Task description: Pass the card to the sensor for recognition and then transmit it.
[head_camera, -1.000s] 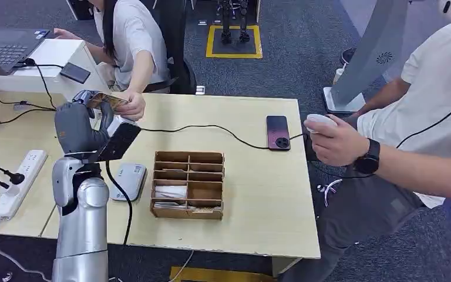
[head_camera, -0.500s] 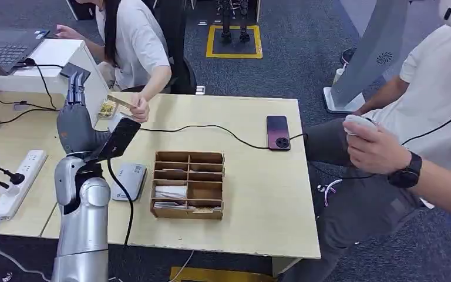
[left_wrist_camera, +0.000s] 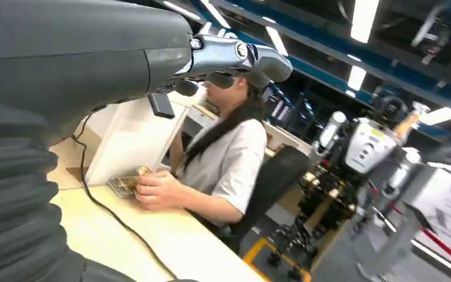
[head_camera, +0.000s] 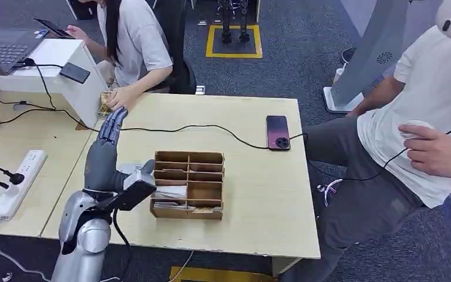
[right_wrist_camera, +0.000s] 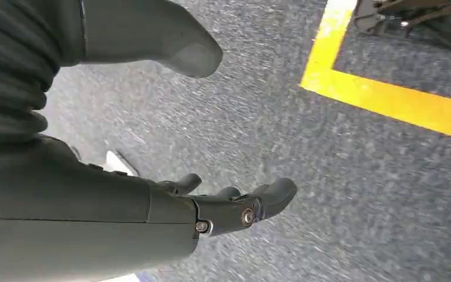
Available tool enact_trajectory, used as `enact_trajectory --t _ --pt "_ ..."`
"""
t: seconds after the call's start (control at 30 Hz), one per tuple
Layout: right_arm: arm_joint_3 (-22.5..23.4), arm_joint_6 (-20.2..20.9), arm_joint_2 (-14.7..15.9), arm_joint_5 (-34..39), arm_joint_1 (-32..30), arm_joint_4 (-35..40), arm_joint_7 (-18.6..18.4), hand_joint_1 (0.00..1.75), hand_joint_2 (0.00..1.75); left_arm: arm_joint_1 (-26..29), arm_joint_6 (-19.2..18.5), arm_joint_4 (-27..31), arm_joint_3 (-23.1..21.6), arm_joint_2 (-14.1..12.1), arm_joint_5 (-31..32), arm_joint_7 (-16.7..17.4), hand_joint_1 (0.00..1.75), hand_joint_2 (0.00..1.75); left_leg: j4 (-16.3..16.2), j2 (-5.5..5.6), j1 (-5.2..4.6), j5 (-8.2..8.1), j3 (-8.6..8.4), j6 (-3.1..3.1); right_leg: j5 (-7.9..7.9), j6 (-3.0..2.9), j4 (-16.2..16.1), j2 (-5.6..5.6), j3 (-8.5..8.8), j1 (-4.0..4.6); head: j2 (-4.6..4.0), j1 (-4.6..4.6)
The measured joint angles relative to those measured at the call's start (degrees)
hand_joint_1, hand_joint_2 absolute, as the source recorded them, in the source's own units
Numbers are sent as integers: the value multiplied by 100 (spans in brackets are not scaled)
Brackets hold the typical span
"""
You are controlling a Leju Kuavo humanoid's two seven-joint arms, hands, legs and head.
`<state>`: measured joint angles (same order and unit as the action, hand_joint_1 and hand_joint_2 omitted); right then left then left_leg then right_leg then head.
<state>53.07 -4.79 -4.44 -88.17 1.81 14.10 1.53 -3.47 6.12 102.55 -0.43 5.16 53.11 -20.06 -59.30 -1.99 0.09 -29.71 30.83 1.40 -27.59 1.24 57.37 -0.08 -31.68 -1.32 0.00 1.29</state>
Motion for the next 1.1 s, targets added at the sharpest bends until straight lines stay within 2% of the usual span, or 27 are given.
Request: enact_trajectory --t 0.07,0.13,0.3,0.43,0.7,0.87,1.1 --pt "52 -2 0 -13 -3 2 2 0 175 246 182 174 -211 -166 307 0 0 175 1 -1 0 0 0 0 0 0 0 1 0 0 0 0" --pt "105 -20 -2 -17 -4 0 20 0 175 449 536 296 -486 -379 849 118 0 175 2 -1 0 0 -1 0 0 0 0 1 1 0 0 -2" --pt "242 -96 -2 -15 -4 2 70 0 175 846 857 337 -1030 -992 1323 297 0 175 2 -1 1 3 -3 -2 1 -1 0 1 1 0 0 -2" --pt "306 -88 0 -74 -4 2 31 0 175 969 883 337 -1363 -1329 1412 367 0 175 2 0 3 3 -2 -2 2 -1 0 0 3 0 0 -2" --pt "441 -37 0 -164 0 2 0 0 175 981 883 219 -1900 -2107 1910 828 0 175 2 -1 3 3 -2 -2 2 -1 0 1 2 0 0 0" --pt "487 -17 0 -197 4 2 11 0 175 980 846 97 -2029 -2363 2009 944 0 175 2 0 3 3 -2 -2 2 -1 0 0 3 0 0 -2" --pt "507 -24 0 -197 11 2 26 0 175 925 717 -126 -2258 -2549 2096 1029 0 175 2 0 2 3 -3 -2 2 -1 0 0 3 -1 0 -2"
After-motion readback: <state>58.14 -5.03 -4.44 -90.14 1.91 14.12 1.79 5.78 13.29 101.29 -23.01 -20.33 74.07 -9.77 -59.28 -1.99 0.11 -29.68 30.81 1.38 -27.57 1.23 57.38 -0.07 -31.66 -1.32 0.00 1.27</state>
